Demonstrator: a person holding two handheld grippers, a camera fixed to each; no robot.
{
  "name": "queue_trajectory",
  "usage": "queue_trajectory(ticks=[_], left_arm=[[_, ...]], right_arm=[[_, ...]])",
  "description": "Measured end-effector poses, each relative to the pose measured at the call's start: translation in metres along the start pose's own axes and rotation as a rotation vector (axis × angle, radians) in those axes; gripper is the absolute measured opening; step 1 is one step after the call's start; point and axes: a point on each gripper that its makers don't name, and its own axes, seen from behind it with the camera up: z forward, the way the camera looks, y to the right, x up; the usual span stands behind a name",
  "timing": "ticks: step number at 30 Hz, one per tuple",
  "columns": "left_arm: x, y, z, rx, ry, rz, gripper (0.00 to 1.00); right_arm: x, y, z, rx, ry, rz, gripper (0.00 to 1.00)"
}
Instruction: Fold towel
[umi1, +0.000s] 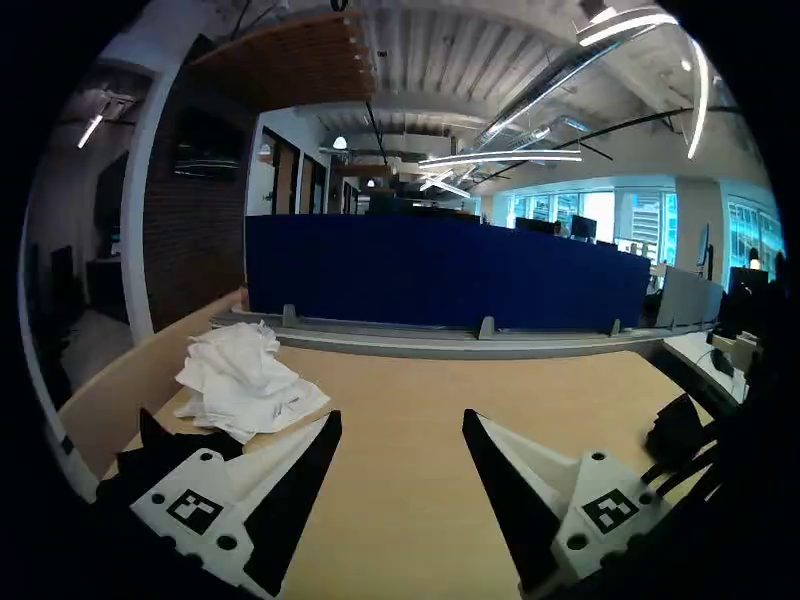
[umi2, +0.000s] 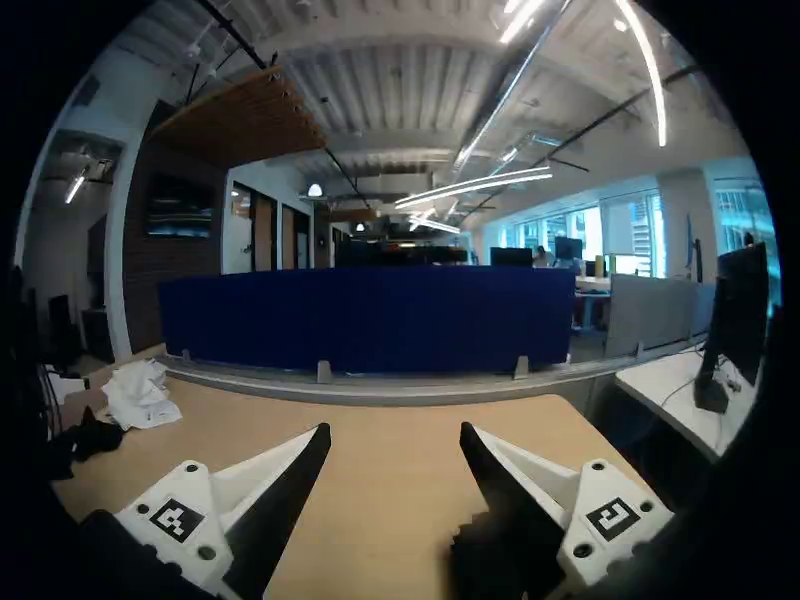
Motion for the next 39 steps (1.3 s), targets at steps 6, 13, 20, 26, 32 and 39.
queue_trajectory(ticks=[6,13,20,26,32,39], left_arm=[[0.003,-0.002,0.0,0.001,0.033,-0.017,0.9],[0.01,0.001,0.002,-0.001,0.09,0.005,0.89],[0.01,0.007,0.004,-0.019,0.13,0.0,0.89],[-0.009,0.005,0.01,-0.021,0.141,0.015,0.89],[-0.032,0.007,0.014,-0.024,0.144,0.04,0.89],[-0.058,0.008,0.021,-0.028,0.148,0.05,0.89]], right_arm=[[-0.002,-0.008,0.001,-0.005,-0.002,-0.025,1.0],[0.0,-0.009,0.003,-0.023,-0.008,-0.032,1.0],[0.005,-0.015,0.004,-0.028,0.006,-0.04,1.0],[0.005,-0.025,0.004,-0.029,0.013,-0.045,1.0],[0.002,-0.029,-0.002,-0.036,0.031,-0.056,1.0],[-0.006,-0.034,-0.004,-0.027,0.044,-0.045,1.0]])
